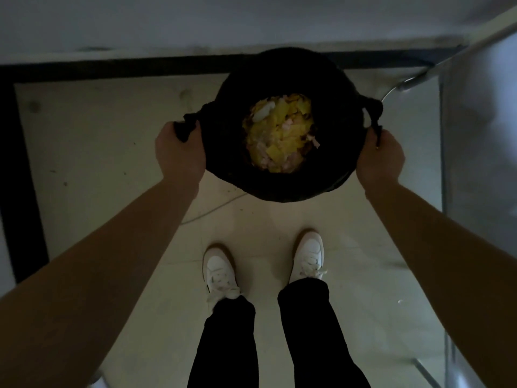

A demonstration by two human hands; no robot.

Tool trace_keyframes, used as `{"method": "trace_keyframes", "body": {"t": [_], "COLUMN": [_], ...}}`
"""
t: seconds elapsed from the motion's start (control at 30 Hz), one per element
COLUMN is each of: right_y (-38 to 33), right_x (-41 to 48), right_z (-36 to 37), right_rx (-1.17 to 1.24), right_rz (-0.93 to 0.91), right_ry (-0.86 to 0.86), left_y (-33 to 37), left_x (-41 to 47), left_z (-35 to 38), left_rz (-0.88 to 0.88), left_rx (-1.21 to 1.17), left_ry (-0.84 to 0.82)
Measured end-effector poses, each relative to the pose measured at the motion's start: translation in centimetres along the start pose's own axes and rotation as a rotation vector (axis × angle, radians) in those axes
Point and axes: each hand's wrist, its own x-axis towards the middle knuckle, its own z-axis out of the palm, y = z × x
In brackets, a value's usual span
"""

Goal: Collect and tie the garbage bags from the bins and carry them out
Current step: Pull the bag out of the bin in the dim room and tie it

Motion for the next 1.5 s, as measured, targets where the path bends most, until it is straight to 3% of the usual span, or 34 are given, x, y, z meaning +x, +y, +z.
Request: {"method": "trace_keyframes", "body": {"t": [0.1,0.27,0.37,0.57,0.63,0.73,0.8,0.93,1.3,1.5], "right_y": [-2.8,-7.8,-9.9,-12.9,-13.2,-13.5,-14.3,-19.2,-32.8,-35.4], "right_x": [-0.9,-5.1,-5.6,-5.3,-5.8,-6.9,-8.1,-11.8,-22.7,-27.9], "right_z": [-2.0,-2.9,-4.7,-9.6,-10.8,-12.3,-13.6,-18.0,-25.7,-23.8], "right_rx": [-0.068,0.038,0.187,0.422,0.369,0.182,0.094,0.203,0.418,0.352], "right_rz": [-0.149,-0.371,-0.346,-0.356,-0.365,-0.291,-0.302,-0.447,-0.651,-0.688], "right_ry": [0.07,-0.304,-0.222,-0.001,-0.022,-0.194,-0.194,-0.024,-0.268,-0.327], "left_y": [3.4,8.2,10.1,12.2,12.1,11.7,12.0,16.5,25.2,23.6], "left_x": [-2.1,-6.8,-8.1,-7.6,-7.6,-8.0,-9.0,-12.8,-21.1,-21.1], "left_z": [-1.1,-1.2,-1.8,-4.8,-5.8,-7.5,-9.3,-15.1,-32.9,-39.8], "left_rz": [0.075,0.303,0.362,0.319,0.233,0.013,-0.054,0.129,0.3,0.262], "left_rx": [-0.054,-0.078,-0.12,-0.261,-0.281,-0.297,-0.248,-0.26,-0.279,-0.325], "left_ry": [0.025,-0.376,-0.395,-0.164,-0.133,-0.178,-0.176,-0.056,0.207,0.251]}}
